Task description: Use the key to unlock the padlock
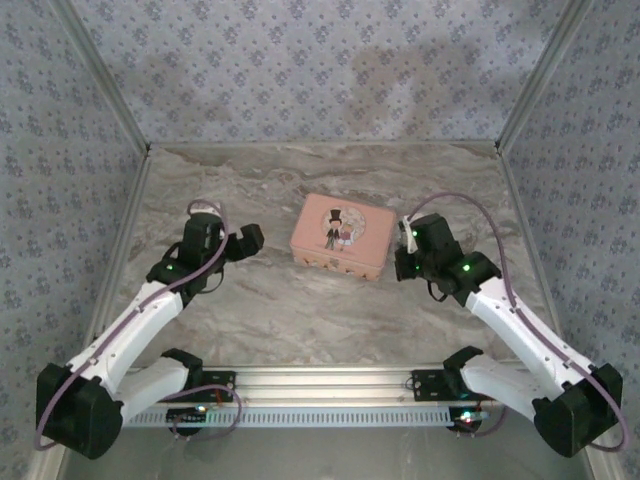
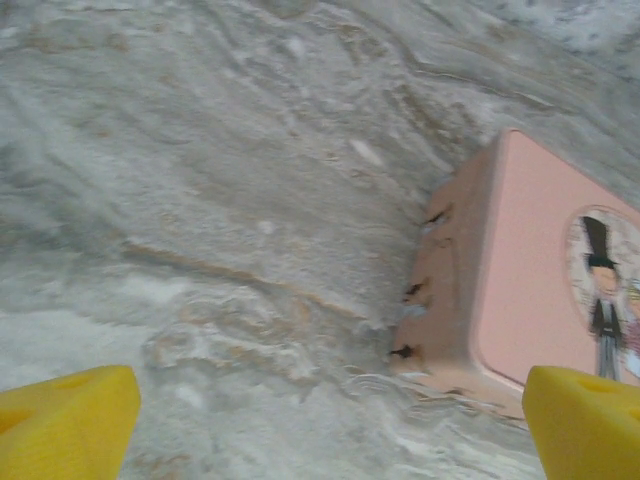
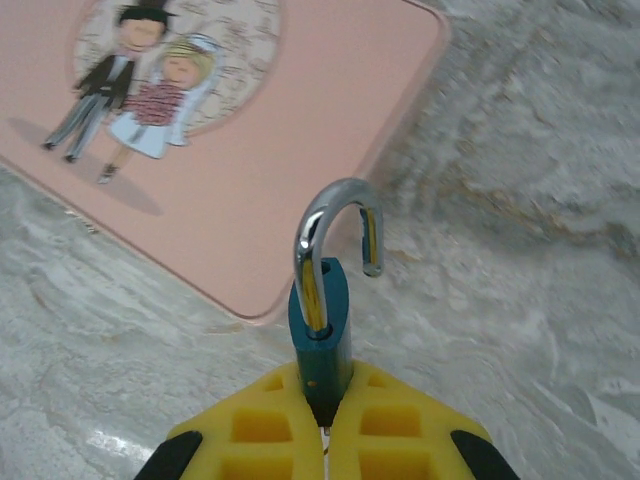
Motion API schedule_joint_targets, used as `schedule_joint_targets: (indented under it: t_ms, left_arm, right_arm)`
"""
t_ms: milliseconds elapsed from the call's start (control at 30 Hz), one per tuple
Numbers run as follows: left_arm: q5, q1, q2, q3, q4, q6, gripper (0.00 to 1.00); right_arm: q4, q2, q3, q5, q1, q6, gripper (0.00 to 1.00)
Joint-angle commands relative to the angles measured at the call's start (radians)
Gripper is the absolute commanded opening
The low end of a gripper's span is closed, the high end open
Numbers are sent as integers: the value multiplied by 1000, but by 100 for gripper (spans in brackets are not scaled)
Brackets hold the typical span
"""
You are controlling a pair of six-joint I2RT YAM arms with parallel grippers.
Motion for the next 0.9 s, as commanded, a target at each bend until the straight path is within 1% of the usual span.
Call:
schedule_joint_targets:
  t_ms: [0,100,200,400,667,800,867]
  left_arm:
    - [-33,40,-4,46,-123,31,98]
    - [-14,66,20,66,-160,42,98]
    - [-11,80,28,63,-165,47,98]
    - [8,114,49,58,-160,46,98]
    - [39,127,71,47,-137,35,98]
    - [49,128,71,38,-126,27,98]
    - [55,129,74,34,-120,25,98]
  right_arm:
    - [-78,37,28,-37,-85,63,0]
    - [-86,115,50,-61,-176,66,0]
    - [-79,196,65,-73,-244,61,0]
    - [-65,349,117,-69,-327,59,0]
    - [-52,544,175,-56,-374,51,0]
    - [-37,605,181,-53,-378,52,1]
    - [-30,626,181,-58,-382,55,3]
